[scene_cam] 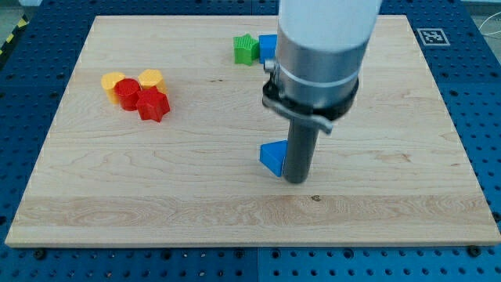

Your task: Push the blue triangle up towards the blue cube

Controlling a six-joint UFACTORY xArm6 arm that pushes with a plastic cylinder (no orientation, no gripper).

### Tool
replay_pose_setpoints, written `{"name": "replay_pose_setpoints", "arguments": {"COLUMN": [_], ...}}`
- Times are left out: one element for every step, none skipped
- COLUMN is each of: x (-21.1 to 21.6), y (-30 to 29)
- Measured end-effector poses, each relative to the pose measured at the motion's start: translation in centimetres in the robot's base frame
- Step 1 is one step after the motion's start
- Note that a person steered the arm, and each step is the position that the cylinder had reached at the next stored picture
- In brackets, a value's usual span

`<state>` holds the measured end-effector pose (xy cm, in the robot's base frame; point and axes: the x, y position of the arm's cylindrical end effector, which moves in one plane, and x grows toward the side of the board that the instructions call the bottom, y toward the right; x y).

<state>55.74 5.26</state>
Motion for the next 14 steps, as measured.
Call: {"name": "replay_pose_setpoints", "arguments": {"x": [5.8, 6.2, 4.8, 3.0, 3.0, -0.9, -4.7, -7.1, -8.3, -9.0, -10.1, -11.9, -10.5, -6.9], "y": [0.0, -0.4, -2.0, -2.7, -2.7, -2.7, -2.6, -2.1, -1.0, 1.1, 3.4, 3.4, 1.9, 1.2]}}
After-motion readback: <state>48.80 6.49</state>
